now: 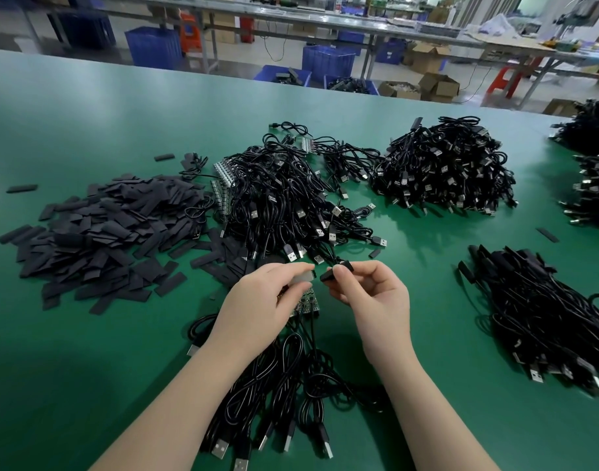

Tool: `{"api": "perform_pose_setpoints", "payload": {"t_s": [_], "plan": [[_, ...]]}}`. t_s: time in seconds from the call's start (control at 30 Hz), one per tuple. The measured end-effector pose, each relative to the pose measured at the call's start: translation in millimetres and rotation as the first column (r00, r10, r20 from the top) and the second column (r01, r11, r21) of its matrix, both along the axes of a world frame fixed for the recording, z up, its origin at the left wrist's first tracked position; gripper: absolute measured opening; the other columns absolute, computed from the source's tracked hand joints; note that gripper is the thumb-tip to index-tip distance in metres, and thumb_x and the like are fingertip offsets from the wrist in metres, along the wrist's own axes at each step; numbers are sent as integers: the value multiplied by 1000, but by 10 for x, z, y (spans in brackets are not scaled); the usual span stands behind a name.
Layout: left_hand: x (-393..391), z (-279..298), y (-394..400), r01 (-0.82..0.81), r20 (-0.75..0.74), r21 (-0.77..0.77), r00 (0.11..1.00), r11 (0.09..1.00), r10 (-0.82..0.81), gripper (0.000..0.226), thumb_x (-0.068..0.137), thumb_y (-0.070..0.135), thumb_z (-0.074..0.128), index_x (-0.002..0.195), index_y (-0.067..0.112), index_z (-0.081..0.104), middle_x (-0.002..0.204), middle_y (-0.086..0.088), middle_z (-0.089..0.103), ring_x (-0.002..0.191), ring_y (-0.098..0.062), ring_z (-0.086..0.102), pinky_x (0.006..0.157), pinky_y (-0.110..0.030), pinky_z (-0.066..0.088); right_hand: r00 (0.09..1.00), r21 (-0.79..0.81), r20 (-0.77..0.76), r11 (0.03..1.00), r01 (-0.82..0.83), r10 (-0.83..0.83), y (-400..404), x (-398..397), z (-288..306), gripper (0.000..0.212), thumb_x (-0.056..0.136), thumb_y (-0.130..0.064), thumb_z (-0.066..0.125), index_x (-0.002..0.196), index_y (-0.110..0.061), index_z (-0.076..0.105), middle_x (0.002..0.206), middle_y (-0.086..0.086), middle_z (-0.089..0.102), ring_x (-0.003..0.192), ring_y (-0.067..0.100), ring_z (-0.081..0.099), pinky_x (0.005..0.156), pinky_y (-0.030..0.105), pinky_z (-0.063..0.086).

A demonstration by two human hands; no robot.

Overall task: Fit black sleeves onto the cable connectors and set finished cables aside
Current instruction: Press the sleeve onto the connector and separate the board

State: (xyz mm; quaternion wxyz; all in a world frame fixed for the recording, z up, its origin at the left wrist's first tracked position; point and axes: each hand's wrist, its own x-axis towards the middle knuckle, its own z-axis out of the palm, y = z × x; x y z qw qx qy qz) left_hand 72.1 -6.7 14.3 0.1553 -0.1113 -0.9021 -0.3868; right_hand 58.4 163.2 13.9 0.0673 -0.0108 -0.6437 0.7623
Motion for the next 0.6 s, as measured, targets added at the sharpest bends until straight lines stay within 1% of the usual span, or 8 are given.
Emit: {"api": "perform_pose_setpoints", "payload": {"t_s": [0.13, 0.2, 0.3, 0.4, 0.53, 0.6], "plan": [[-4, -24, 12, -2, 53, 55, 999, 998, -1, 30, 92, 38, 63, 122, 38, 65, 105, 19, 69, 98, 4, 60, 85, -19, 51, 999, -3, -50, 1000, -17, 17, -26, 24, 7, 15, 87, -10, 74, 77, -21, 70, 83, 12, 75, 79, 22, 74, 72, 26, 58], [-7, -33, 21, 7, 74, 95, 997, 995, -15, 30, 91, 38, 63, 121, 39, 65, 102, 20, 69, 95, 6, 62, 86, -23, 52, 998, -13, -59, 999, -35, 34, -33, 34, 15, 17, 87, -12, 73, 77, -24, 70, 85, 13, 75, 81, 24, 74, 73, 27, 58], [-5, -39, 25, 26, 92, 136, 995, 990, -39, 31, 91, 37, 64, 122, 41, 64, 99, 19, 70, 92, 3, 64, 87, -32, 54, 998, -14, -53, 999, -30, 29, -36, 40, 29, 19, 88, -11, 71, 75, -25, 70, 86, 15, 75, 82, 25, 74, 74, 29, 58], [1, -41, 43, 55, 92, 173, 993, 983, -72, 32, 91, 37, 62, 122, 45, 61, 96, 20, 71, 88, 3, 66, 86, -35, 55, 997, -22, -72, 1000, -9, 7, -46, 50, 48, 16, 85, -12, 73, 74, -23, 69, 88, 15, 75, 83, 23, 74, 74, 28, 58], [0, -19, 51, 77, 88, 221, 991, 972, -98, 33, 90, 38, 57, 119, 54, 54, 93, 24, 70, 84, 1, 67, 83, -35, 56, 994, -15, -106, 1000, -16, 14, -43, 63, 50, 12, 88, -1, 69, 81, -10, 65, 91, 13, 76, 88, 25, 73, 74, 24, 56], [-1, -7, 52, 87, 83, 211, 991, 974, -107, 36, 90, 37, 55, 120, 58, 50, 94, 25, 69, 84, 0, 67, 82, -35, 56, 994, -1, -108, 1000, -30, 30, -41, 66, 55, 11, 87, 0, 69, 82, -8, 64, 93, 11, 76, 89, 25, 74, 75, 25, 57]]}}
